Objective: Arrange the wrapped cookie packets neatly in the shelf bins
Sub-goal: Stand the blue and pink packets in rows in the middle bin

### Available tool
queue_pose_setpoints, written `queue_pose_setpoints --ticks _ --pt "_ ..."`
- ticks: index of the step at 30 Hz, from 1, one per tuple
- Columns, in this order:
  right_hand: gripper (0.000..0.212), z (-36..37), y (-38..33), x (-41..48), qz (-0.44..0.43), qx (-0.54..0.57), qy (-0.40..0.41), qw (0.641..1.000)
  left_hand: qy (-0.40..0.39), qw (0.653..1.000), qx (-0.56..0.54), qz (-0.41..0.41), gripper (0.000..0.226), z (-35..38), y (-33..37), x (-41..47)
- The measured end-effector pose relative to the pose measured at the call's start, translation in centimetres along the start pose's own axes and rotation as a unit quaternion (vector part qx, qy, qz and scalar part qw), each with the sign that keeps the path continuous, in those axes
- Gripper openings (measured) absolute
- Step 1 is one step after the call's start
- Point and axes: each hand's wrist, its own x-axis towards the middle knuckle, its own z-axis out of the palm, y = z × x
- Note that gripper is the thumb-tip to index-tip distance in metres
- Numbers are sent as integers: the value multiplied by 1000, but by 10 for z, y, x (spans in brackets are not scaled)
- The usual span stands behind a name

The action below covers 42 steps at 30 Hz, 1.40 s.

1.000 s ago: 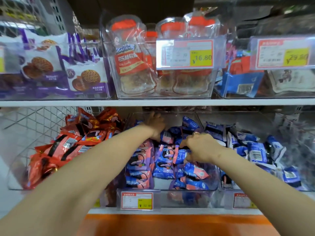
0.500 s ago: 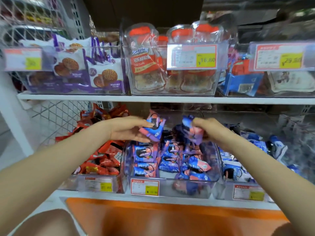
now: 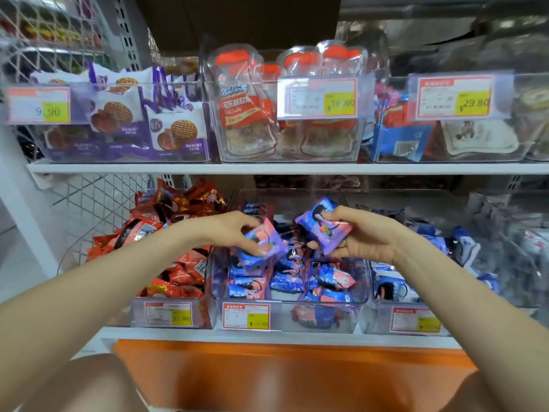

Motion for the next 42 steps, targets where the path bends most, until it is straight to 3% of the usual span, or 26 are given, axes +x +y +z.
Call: queue_pose_setpoints --ticks 3,5,7,13,23,26,29,34,39,42 --pt "8 -3 0 0 -21 -37 52 998 -3 979 202 -4 49 6 -2 7" --pt "23 -5 0 1 -44 -44 60 996 0 960 279 -12 57 12 -3 10" --pt "34 -6 0 2 -61 -37 59 996 -1 951 310 -4 60 18 -8 14" --pt "15 -3 0 2 -68 -53 63 994 -24 959 283 13 49 13 -11 15" --pt "11 4 7 3 -49 -45 -10 998 60 894 442 46 53 38 -13 10" --pt "29 6 11 3 -33 -62 -35 997 57 889 451 52 53 37 -14 9" --pt "39 8 12 7 -53 -111 -7 992 45 903 424 45 53 33 -15 4" --pt "35 22 15 11 -82 -206 8 975 93 916 386 55 43 19 -18 -4" --pt "36 52 29 19 -104 -358 -31 928 196 929 312 40 28 -4 -23 -16" --pt "40 71 44 30 -153 -439 -13 885 247 934 257 33 20 -7 -28 -22"
